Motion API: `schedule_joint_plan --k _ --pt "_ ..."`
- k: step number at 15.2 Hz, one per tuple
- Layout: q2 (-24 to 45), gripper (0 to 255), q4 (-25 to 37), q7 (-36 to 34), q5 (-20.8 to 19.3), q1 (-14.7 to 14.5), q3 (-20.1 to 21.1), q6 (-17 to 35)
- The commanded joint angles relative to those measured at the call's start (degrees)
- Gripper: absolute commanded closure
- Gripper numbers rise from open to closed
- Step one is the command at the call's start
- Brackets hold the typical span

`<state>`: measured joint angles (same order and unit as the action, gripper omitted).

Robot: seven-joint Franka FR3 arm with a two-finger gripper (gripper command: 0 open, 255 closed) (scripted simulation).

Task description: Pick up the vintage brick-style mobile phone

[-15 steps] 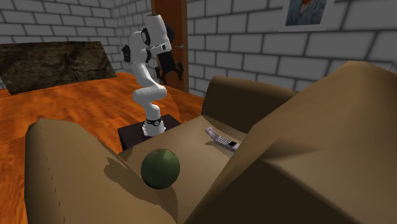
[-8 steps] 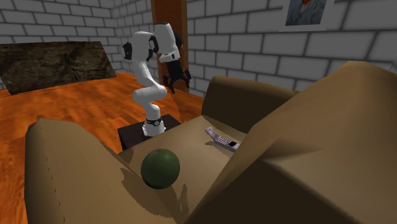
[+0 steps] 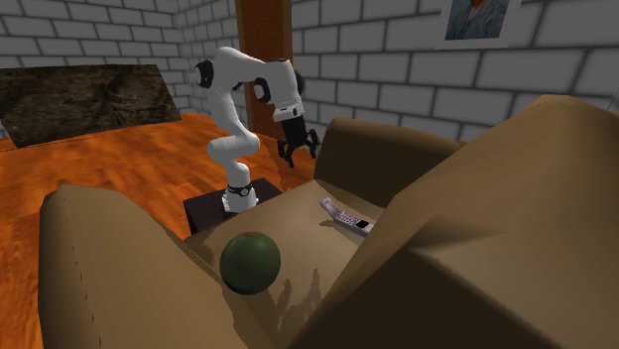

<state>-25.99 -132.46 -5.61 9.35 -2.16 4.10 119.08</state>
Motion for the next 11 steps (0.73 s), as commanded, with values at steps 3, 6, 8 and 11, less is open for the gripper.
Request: schedule_joint_plan --k 3,6,8,11 --pt "7.6 0 1.7 -1.2 -0.1 -0.5 1.7 5.8" --pt "13.9 0 4.2 -2.2 -0.5 -0.7 2.7 9.4" --pt "18.2 0 6.3 -2.9 -1.1 -0.9 3.3 11.5" --pt "24.7 0 9.9 -4.2 -2.2 -1.3 4.1 14.2"
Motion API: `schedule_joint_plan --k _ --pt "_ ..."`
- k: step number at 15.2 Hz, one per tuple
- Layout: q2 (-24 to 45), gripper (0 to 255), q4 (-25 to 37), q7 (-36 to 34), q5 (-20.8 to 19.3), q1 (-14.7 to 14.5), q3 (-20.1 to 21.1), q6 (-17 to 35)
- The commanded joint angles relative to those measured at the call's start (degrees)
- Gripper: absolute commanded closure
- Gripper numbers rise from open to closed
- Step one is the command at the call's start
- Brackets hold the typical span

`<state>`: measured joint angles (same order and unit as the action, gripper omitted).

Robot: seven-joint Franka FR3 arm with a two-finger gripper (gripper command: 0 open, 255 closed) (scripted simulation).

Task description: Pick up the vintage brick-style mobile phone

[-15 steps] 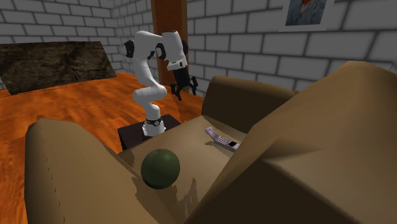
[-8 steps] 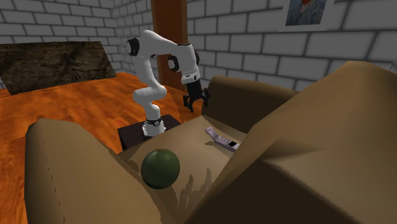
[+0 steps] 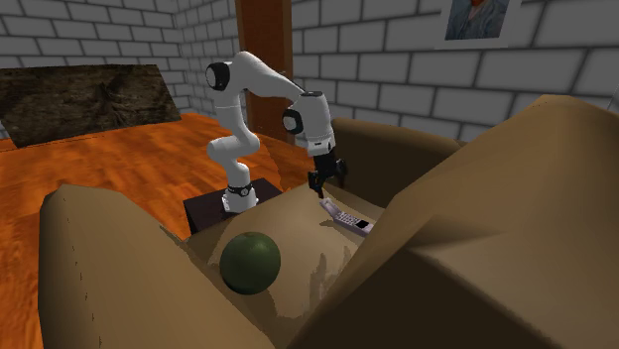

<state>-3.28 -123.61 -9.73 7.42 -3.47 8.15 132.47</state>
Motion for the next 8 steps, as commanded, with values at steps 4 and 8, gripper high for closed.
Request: schedule_joint_plan --k 4,8 --pt "10.8 0 6.9 -2.0 -2.3 -0.8 0.7 3.5" --pt "15.7 0 9.4 -2.9 -3.4 -1.3 0.7 5.8"
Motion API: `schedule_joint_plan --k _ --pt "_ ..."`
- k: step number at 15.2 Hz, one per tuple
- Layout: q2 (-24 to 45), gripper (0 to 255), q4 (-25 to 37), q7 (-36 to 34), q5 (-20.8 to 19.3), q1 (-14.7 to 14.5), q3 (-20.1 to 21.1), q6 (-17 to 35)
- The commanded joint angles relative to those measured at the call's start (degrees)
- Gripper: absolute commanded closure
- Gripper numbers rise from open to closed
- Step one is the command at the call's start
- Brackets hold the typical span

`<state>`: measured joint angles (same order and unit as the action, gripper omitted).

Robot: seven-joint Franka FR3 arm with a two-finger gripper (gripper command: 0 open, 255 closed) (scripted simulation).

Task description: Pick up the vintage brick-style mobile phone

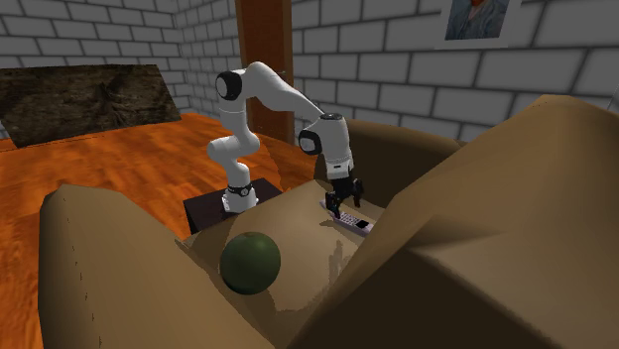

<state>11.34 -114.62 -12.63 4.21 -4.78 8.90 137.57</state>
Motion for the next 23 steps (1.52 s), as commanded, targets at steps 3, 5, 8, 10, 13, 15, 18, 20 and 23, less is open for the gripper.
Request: schedule_joint_plan --k 3,5,8,10,13,15,18,20,23 --pt "2.3 0 -0.4 0.1 -0.3 -0.1 -0.1 2.8" --pt "3.2 0 -0.9 0.1 -0.3 -0.2 -0.1 4.1" --pt "3.4 255 -1.1 0.1 -0.4 -0.2 -0.1 4.5" --pt "3.5 255 -1.1 0.1 -0.4 -0.2 -0.1 4.6" --pt "3.5 255 -1.1 0.1 -0.4 -0.2 -0.1 4.6" --pt "3.5 255 -1.1 0.1 -0.4 -0.2 -0.1 4.6" --pt "3.0 255 -0.8 0.1 -0.3 -0.1 -0.1 3.8" --pt "2.1 255 -0.3 0.1 -0.2 -0.1 -0.1 2.5" --pt "1.0 255 0.5 0.0 -0.2 0.0 0.0 0.4"
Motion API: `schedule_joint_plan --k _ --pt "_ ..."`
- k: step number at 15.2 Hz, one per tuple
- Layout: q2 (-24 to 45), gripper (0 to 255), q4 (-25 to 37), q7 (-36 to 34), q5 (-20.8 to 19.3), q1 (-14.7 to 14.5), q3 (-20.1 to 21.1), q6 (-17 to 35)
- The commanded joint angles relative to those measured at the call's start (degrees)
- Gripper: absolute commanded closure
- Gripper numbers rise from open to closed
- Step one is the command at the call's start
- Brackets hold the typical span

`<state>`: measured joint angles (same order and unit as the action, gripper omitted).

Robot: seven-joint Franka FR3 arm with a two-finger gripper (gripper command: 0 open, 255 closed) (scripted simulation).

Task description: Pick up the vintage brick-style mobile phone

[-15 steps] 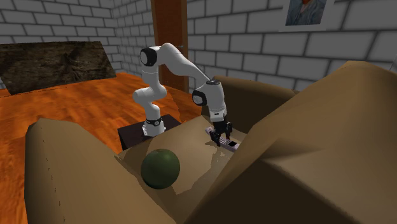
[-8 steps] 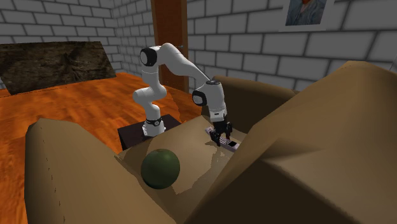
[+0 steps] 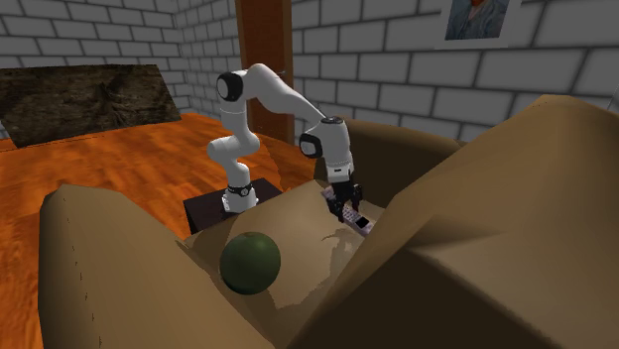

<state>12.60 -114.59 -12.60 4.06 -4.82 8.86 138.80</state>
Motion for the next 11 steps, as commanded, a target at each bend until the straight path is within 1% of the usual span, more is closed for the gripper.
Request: schedule_joint_plan --k 1,9,11 --pt "-0.7 255 0.8 -0.1 0.0 0.0 0.0 -1.5" --pt "-3.3 255 3.8 -0.3 0.2 0.2 0.0 -7.1" --pt "-3.4 255 3.9 -0.3 0.2 0.2 0.0 -7.2"
